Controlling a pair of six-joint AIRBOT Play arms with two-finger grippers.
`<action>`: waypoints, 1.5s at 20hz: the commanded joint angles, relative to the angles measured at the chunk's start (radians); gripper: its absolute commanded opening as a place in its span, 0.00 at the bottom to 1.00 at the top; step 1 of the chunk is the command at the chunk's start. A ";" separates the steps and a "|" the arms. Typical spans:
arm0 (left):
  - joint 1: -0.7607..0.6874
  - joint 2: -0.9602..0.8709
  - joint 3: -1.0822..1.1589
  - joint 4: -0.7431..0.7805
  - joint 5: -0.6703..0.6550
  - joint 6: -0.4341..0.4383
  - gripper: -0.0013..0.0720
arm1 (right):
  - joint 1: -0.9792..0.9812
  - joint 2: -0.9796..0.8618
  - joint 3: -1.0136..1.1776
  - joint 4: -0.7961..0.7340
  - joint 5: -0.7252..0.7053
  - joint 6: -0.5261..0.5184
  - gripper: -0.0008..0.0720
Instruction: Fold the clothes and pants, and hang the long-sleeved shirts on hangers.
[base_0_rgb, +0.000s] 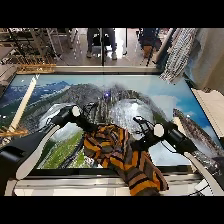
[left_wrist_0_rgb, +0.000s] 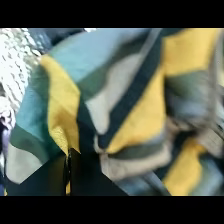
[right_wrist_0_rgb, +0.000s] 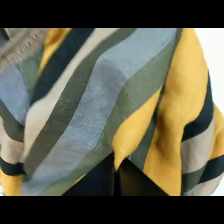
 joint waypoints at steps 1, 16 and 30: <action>0.053 0.063 0.095 -0.002 -0.146 0.076 0.03 | 0.001 0.005 0.137 -0.045 0.012 0.002 0.04; 0.451 0.383 -0.090 -0.163 -0.375 0.116 0.03 | 0.001 -0.246 0.747 0.063 -0.240 0.074 0.04; 0.120 0.151 -0.154 -0.275 0.116 0.412 0.87 | 0.064 -0.347 0.706 0.079 0.101 -0.118 0.73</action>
